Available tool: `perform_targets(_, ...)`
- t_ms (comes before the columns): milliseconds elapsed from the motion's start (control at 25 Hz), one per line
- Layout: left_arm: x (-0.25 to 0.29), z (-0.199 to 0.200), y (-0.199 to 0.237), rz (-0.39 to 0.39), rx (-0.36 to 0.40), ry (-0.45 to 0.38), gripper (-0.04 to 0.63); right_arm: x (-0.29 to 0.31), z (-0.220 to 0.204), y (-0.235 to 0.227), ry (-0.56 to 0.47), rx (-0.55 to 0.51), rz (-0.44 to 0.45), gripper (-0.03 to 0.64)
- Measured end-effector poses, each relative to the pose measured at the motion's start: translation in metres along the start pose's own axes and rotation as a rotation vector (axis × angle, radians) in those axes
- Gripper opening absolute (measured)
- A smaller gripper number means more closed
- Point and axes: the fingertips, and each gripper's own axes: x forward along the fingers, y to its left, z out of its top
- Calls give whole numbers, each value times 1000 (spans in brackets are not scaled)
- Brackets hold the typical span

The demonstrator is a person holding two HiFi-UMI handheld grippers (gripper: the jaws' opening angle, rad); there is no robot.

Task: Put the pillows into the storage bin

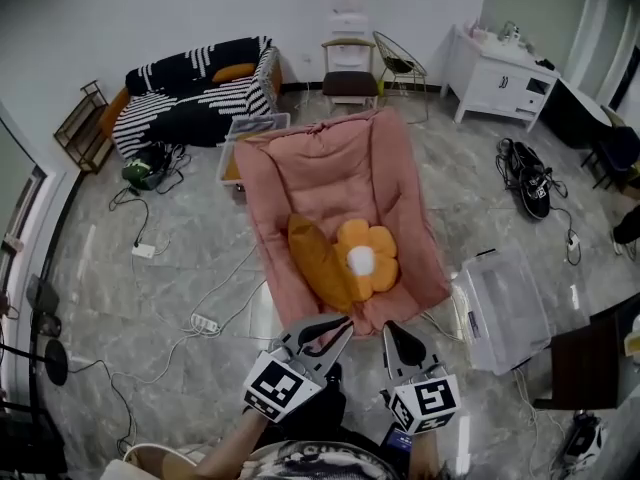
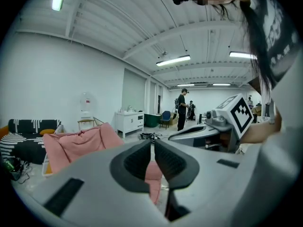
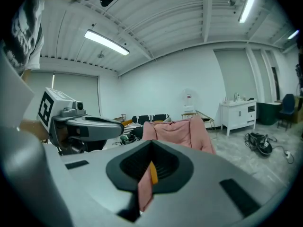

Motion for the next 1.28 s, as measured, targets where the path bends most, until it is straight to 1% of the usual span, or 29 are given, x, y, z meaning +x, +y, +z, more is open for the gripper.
perform_targets(160, 22, -5, 38, -19, -14, 15, 32, 30, 7, -19, 15, 2, -33, -2)
perform_targets(280, 37, -3, 56, -33, -9, 0, 32, 43, 9, -29, 23, 0, -60, -2)
perform_targets(440, 49, 6, 68, -50, -23, -24, 32, 55, 11, -38, 49, 1, -77, -2)
perform_targets(760, 58, -3, 83, -44, -86, -20, 32, 80, 15, -48, 91, -31, -61, -2)
perform_targets(920, 71, -4, 94, -24, -93, -27, 32, 95, 7, -64, 122, -31, -38, -1)
perform_targets(1040, 85, -2, 102, -1, -112, -43, 32, 112, 6, -81, 145, -35, 4, 0)
perform_targets(1120, 94, -5, 112, 28, -126, -48, 32, 128, 5, -92, 159, -38, 39, 0)
perform_targets(1280, 117, -19, 139, 116, -158, -35, 32, 165, -2, -122, 198, -55, 102, 0)
